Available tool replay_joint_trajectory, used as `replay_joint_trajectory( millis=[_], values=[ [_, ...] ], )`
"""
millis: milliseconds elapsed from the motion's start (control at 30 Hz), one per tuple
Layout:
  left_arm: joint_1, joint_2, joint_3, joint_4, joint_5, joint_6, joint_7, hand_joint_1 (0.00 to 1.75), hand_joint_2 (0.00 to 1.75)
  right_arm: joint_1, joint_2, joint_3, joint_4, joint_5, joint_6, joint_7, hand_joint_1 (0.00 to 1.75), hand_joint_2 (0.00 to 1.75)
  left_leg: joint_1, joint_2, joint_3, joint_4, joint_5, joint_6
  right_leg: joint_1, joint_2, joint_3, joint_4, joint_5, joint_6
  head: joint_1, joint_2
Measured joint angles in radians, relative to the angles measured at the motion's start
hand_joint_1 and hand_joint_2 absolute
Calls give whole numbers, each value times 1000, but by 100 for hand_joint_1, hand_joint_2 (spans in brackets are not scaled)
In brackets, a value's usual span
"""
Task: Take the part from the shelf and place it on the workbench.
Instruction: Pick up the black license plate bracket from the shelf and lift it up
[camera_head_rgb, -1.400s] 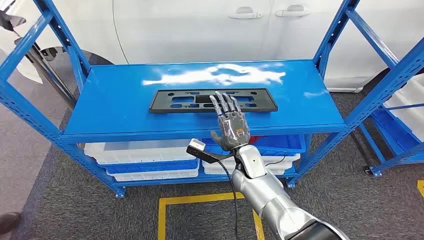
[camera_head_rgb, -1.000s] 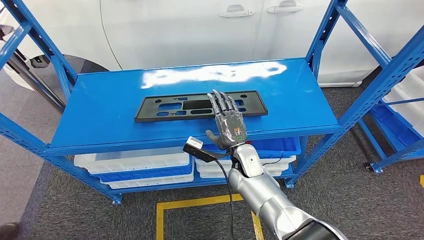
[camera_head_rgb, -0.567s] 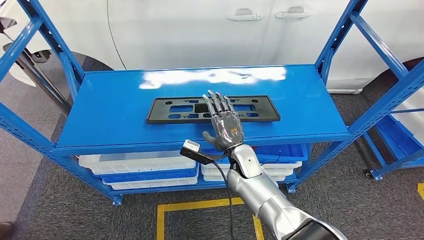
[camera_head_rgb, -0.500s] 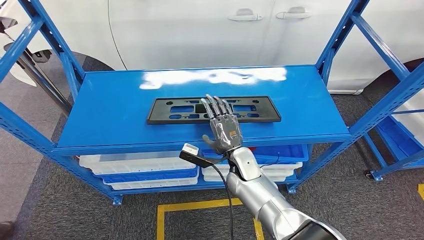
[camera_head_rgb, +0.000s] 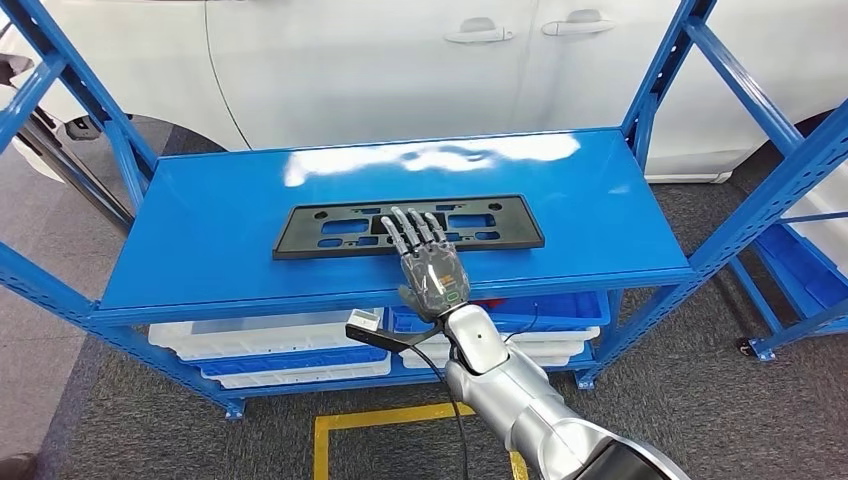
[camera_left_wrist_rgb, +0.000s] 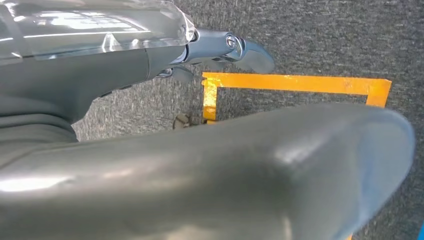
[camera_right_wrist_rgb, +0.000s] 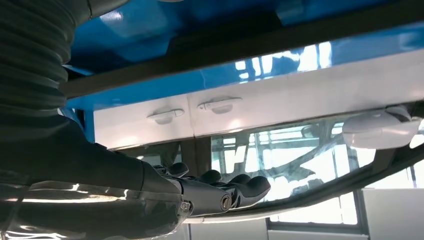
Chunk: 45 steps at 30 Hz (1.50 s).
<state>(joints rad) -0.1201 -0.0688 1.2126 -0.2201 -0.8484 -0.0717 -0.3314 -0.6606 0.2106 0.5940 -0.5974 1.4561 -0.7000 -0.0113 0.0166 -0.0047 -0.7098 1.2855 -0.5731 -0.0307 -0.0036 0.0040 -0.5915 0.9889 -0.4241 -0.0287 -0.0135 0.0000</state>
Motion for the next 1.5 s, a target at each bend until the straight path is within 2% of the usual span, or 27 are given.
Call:
replay_joint_trajectory(
  millis=[33, 67, 133, 167, 200, 333, 400, 467, 500, 533, 567, 633, 700, 800, 867, 900, 967, 1000, 1033, 1067, 1133, 1200, 1233, 1300, 1367, 1433, 1500],
  values=[
    [0, 0, 0, 0, 0, 0, 1, 0, 0, 0, 4, 6, 10, 6, 0, 1, 0, 175, 1, 0, -5, 1, 14, -2, 0, 1, 1, 2, -2, 0, 0, 0],
    [-1, 1, -1, 0, 0, 0, 1, 0, 0, 0, 8, 12, 17, 10, 0, 1, 0, 175, 2, 0, 16, -47, 47, -2, -1, 2, 3, 4, -5, 2, 0, 0],
    [-2, 2, -4, 0, 0, 0, 1, 0, 0, 0, 18, 23, 28, 17, 0, 1, 0, 175, 3, 1, 82, -189, 117, 0, 1, 4, 9, 10, -14, 9, 0, 0],
    [-4, 2, -5, 0, 0, 0, 1, 0, 0, -1, 22, 29, 33, 20, 0, 1, 0, 175, 2, 0, 108, -243, 136, 5, 2, 5, 10, 13, -18, 14, 0, 0],
    [-5, 2, -6, 0, 0, 0, 1, 0, 0, -1, 26, 33, 37, 22, 0, 1, 0, 175, 0, -1, 122, -271, 141, 11, 4, 6, 11, 15, -20, 19, 0, 0],
    [-5, 2, -10, 0, 0, 0, 3, 0, 0, -1, 35, 47, 52, 24, 0, 1, 0, 175, 0, -2, 126, -280, 138, 36, 2, 5, 5, 31, -34, 38, 2, 0],
    [-8, 1, -12, 0, -1, 0, 4, 0, 0, -1, 40, 51, 57, 23, 0, 5, 0, 175, 2, 0, 128, -283, 139, 46, 0, 3, -35, 117, -83, 48, 4, 0],
    [-10, 1, -13, 0, -2, 0, 5, 0, 0, 2, 43, 55, 60, 23, 0, 14, 0, 175, 1, 1, 128, -282, 137, 51, -2, 2, -106, 258, -143, 53, 5, 0],
    [-10, 1, -14, 0, -3, 0, 6, 0, 0, 4, 44, 56, 62, 21, 0, 18, 0, 175, 1, 0, 128, -282, 136, 52, -2, 2, -133, 307, -154, 53, 5, 0],
    [-10, 1, -15, 0, -5, 0, 7, 0, 0, 5, 45, 57, 64, 17, 0, 21, 0, 175, 0, 0, 129, -281, 135, 52, -2, 2, -143, 319, -145, 52, 5, 0],
    [-9, 1, -15, 0, -6, 0, 9, 0, 0, 4, 47, 57, 65, 11, 0, 23, 0, 175, 0, -1, 131, -280, 133, 52, -2, 2, -134, 292, -118, 50, 5, 0],
    [-10, 1, -17, 0, -9, 0, 12, 0, 0, -5, 53, 57, 65, -2, 0, 27, 0, 175, -1, -2, 135, -278, 129, 48, 0, 2, -76, 156, -41, 39, 6, 0],
    [-12, 0, -19, 0, -11, 0, 13, 0, 0, -18, 60, 56, 65, -9, 0, 28, 0, 175, -4, -2, 136, -277, 124, 40, 5, 1, -28, 49, -5, 29, 5, 0],
    [-12, 1, -21, 0, -11, 0, 14, 0, 0, -24, 65, 55, 65, -12, 0, 29, 0, 175, -4, -1, 138, -280, 121, 23, 8, 2, -16, 21, -6, 20, 5, 0],
    [-12, 2, -22, 0, -11, 0, 14, 0, 0, -26, 69, 54, 64, -14, 0, 29, 0, 175, -4, -1, 130, -254, 101, 12, 3, 2, -7, 10, -3, 10, 3, 0],
    [-12, 2, -22, 0, -11, 0, 14, 0, 0, -27, 71, 53, 63, -15, 0, 30, 0, 175, -3, -1, 112, -214, 78, 7, 1, 1, -3, 5, -2, 6, 2, 0],
    [-12, 2, -23, 0, -13, 0, 15, 0, 0, -29, 76, 50, 63, -20, 0, 30, 0, 175, -1, -1, 48, -84, 19, 0, 1, 1, 1, 4, -4, 0, 0, 0],
    [-11, 2, -24, 0, -13, 0, 16, 0, 0, -29, 77, 47, 63, -25, 0, 29, 0, 175, -1, 0, 17, -26, 1, -3, 2, 1, 1, 4, -5, -2, 0, 0],
    [-11, 2, -24, 0, -13, 0, 16, 0, 0, -30, 77, 44, 63, -30, 0, 29, 0, 175, 0, 0, -2, 3, 2, -4, 3, 1, 2, 5, -7, -2, 0, 0],
    [-11, 3, -25, 0, -14, 0, 16, 0, 0, -30, 78, 41, 63, -36, 0, 28, 0, 175, 0, 0, 0, -9, 23, -5, 3, 2, 5, 6, -9, -2, 0, 0],
    [-12, 3, -26, 0, -14, 0, 16, 0, 0, -34, 79, 35, 63, -43, 0, 27, 0, 175, 0, 1, 55, -136, 101, 0, 3, 3, 13, 9, -16, 2, 0, 0],
    [-16, 4, -27, 0, -14, 0, 17, 0, 0, -42, 81, 29, 63, -45, 0, 27, 0, 175, -3, 1, 109, -251, 144, 9, 7, 4, 16, 13, -22, 10, 1, 0],
    [-17, 4, -28, 0, -15, 0, 18, 0, 0, -46, 83, 27, 64, -46, 0, 26, 0, 175, -4, 0, 119, -273, 145, 15, 9, 5, 15, 15, -24, 14, 1, 0],
    [-19, 4, -32, 0, -15, 0, 19, 0, 0, -52, 85, 24, 65, -45, 0, 24, 0, 175, -5, -2, 121, -279, 142, 27, 10, 5, 13, 15, -25, 23, 2, 0],
    [-20, 4, -34, 0, -16, 0, 20, 0, 0, -57, 86, 22, 66, -45, 1, 21, 0, 175, -2, -2, 123, -284, 143, 38, 8, 4, 6, 35, -41, 34, 3, 0],
    [-22, 4, -36, 0, -17, 0, 21, 0, 0, -61, 87, 21, 69, -43, 1, 19, 0, 175, 1, 0, 126, -287, 144, 47, 5, 3, -41, 135, -94, 45, 5, 0],
    [-24, 4, -36, 0, -17, 0, 24, 0, 0, -62, 87, 21, 77, -40, 2, 19, 0, 175, 0, 1, 126, -287, 142, 52, 1, 2, -115, 277, -149, 52, 6, 0]
  ],
)
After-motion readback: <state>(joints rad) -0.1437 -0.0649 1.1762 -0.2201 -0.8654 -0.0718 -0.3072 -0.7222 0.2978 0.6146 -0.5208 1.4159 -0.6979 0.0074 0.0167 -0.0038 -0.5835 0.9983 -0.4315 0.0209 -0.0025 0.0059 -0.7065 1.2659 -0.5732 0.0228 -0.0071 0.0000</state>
